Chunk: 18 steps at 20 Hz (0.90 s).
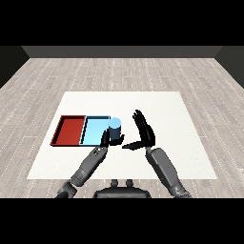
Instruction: Pick the blue can and put it in the blue box
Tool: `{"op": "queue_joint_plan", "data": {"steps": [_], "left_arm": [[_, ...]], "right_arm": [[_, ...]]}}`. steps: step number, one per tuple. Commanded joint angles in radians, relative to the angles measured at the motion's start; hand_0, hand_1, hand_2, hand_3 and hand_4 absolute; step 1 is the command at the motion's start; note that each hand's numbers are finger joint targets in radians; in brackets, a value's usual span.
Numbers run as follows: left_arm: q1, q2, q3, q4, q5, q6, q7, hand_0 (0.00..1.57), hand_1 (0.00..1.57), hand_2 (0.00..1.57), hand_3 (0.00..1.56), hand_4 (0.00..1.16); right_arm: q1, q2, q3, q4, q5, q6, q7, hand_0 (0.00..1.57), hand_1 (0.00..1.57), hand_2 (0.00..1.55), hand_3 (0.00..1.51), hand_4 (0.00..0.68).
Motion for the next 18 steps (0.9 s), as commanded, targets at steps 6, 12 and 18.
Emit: {"op": "queue_joint_plan", "data": {"steps": [6, 12, 18], "left_arm": [[-0.010, 0.072, 0.087, 0.045, -0.039, -0.032, 0.009, 1.57, 1.57, 1.57, 1.49, 1.14], [-0.130, 0.157, 0.206, 0.191, -0.026, -0.048, 0.100, 1.57, 1.57, 1.57, 1.49, 1.13], [-0.178, 0.272, 0.289, 0.359, -0.001, -0.124, 0.179, 1.57, 1.57, 1.57, 1.50, 1.09]], "right_arm": [[0.229, -0.102, -0.140, -0.276, -0.059, 0.035, -0.010, 0.00, 0.00, 0.00, 0.00, 0.000], [0.254, -0.093, -0.196, -0.223, -0.059, 0.039, -0.038, 0.00, 0.00, 0.00, 0.00, 0.000], [0.246, -0.150, -0.305, -0.178, -0.103, 0.081, -0.033, 0.00, 0.00, 0.00, 0.00, 0.000]]}}
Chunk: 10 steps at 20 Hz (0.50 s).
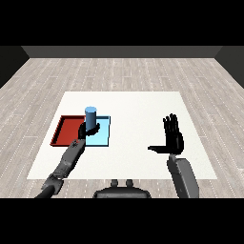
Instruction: Pick the blue can and put it in the blue box
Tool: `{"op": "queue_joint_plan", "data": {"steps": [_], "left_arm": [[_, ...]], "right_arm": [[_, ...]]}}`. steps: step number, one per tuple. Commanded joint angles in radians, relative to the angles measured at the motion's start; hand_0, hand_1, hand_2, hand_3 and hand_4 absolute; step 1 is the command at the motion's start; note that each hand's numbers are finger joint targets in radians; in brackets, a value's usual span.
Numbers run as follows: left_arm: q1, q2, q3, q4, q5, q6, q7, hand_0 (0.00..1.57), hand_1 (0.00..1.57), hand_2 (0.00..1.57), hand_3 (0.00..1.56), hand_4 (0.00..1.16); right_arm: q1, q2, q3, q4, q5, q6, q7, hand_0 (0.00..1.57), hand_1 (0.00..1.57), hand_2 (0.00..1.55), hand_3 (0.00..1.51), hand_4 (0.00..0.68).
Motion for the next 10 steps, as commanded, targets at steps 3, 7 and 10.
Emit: {"op": "queue_joint_plan", "data": {"steps": [3, 7, 10], "left_arm": [[-0.137, 0.044, 0.070, 0.260, -0.029, -0.015, 0.049, 1.57, 1.57, 1.57, 1.51, 1.06], [-0.174, 0.045, 0.059, 0.398, -0.074, 0.021, 0.096, 1.57, 1.57, 1.57, 1.44, 1.03], [-0.248, 0.027, 0.062, 0.523, -0.096, 0.031, 0.135, 1.57, 1.57, 1.54, 1.41, 0.97]], "right_arm": [[-0.008, 0.037, 0.000, 0.057, 0.045, 0.002, -0.061, 0.00, 0.00, 0.00, 0.00, 0.000], [-0.045, 0.030, -0.042, 0.147, 0.020, 0.024, -0.058, 0.00, 0.00, 0.00, 0.00, 0.000], [-0.043, 0.047, -0.039, 0.145, 0.010, 0.012, -0.033, 0.00, 0.00, 0.00, 0.00, 0.000]]}}
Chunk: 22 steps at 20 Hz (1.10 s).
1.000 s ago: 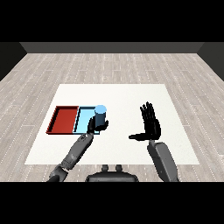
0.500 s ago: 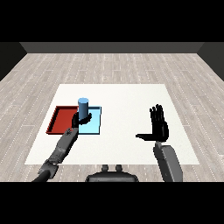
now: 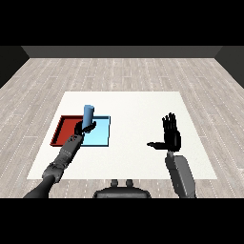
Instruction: Pick the blue can and put it in the blue box
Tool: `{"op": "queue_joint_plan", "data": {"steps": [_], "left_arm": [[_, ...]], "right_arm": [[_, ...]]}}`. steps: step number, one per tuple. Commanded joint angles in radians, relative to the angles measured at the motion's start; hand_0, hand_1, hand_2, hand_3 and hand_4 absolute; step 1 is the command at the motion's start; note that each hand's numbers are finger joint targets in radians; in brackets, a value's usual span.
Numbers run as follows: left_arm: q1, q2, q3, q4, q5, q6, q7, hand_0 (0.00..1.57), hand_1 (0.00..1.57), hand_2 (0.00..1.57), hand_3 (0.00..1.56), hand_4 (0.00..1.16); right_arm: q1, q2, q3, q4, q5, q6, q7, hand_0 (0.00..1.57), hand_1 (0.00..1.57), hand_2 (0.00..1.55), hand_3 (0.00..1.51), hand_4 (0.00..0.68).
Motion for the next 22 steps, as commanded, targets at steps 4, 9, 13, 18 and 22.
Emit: {"op": "queue_joint_plan", "data": {"steps": [4, 9, 13, 18, 22], "left_arm": [[-0.081, -0.075, -0.023, 0.227, -0.070, 0.038, 0.080, 1.57, 1.57, 1.47, 1.19, 0.94], [-0.069, -0.087, -0.040, 0.284, -0.101, 0.002, 0.103, 1.53, 1.53, 1.45, 0.73, 0.87], [-0.033, -0.093, 0.012, 0.295, -0.050, -0.072, 0.119, 1.57, 1.57, 1.48, 0.00, 0.70], [-0.056, -0.072, -0.033, 0.318, -0.111, -0.046, 0.149, 0.00, 0.00, 0.00, 0.00, 0.59], [-0.048, -0.073, -0.026, 0.297, -0.119, 0.067, 0.109, 0.00, 0.00, 0.00, 0.00, 0.00]], "right_arm": [[-0.009, 0.011, -0.028, 0.074, -0.011, 0.024, -0.023, 0.00, 0.00, 0.00, 0.00, 0.000], [-0.030, 0.019, -0.041, 0.140, -0.013, 0.053, -0.050, 0.00, 0.00, 0.00, 0.00, 0.000], [-0.021, 0.003, -0.071, 0.172, -0.035, 0.096, -0.086, 0.00, 0.00, 0.00, 0.00, 0.000], [-0.007, 0.008, -0.065, 0.103, -0.044, 0.076, -0.036, 0.00, 0.00, 0.00, 0.00, 0.000], [0.036, 0.008, -0.061, 0.078, -0.054, 0.122, -0.062, 0.00, 0.00, 0.00, 0.00, 0.000]]}}
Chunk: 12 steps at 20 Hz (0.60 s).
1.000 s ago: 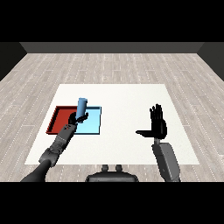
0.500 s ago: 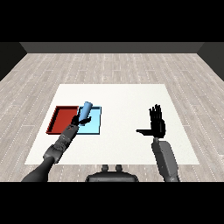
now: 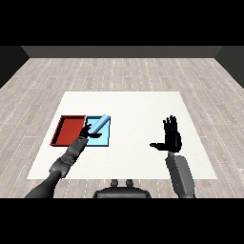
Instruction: Pick the blue can and put it in the blue box
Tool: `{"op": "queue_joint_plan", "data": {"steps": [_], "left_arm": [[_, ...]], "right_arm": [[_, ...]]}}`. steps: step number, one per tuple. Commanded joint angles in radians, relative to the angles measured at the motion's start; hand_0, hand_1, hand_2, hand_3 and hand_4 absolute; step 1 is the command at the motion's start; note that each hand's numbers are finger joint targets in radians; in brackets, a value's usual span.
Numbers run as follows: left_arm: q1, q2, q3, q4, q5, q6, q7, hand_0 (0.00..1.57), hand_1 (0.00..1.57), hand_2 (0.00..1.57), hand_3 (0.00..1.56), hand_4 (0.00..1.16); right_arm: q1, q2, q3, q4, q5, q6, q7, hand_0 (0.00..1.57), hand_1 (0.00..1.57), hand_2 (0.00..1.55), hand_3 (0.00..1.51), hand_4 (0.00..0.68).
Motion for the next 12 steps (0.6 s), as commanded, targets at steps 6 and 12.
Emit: {"op": "queue_joint_plan", "data": {"steps": [6, 12], "left_arm": [[0.082, 0.008, 0.149, -0.161, 0.120, 0.301, -0.276, 0.00, 0.00, 0.00, 0.00, 0.00], [0.146, -0.008, 0.172, -0.419, 0.162, 0.106, -0.576, 0.00, 0.00, 0.00, 0.00, 0.00]], "right_arm": [[0.012, 0.013, 0.000, -0.040, -0.022, 0.011, 0.020, 0.00, 0.00, 0.00, 0.00, 0.000], [-0.026, 0.006, -0.008, -0.016, -0.021, 0.007, 0.044, 0.00, 0.00, 0.00, 0.00, 0.000]]}}
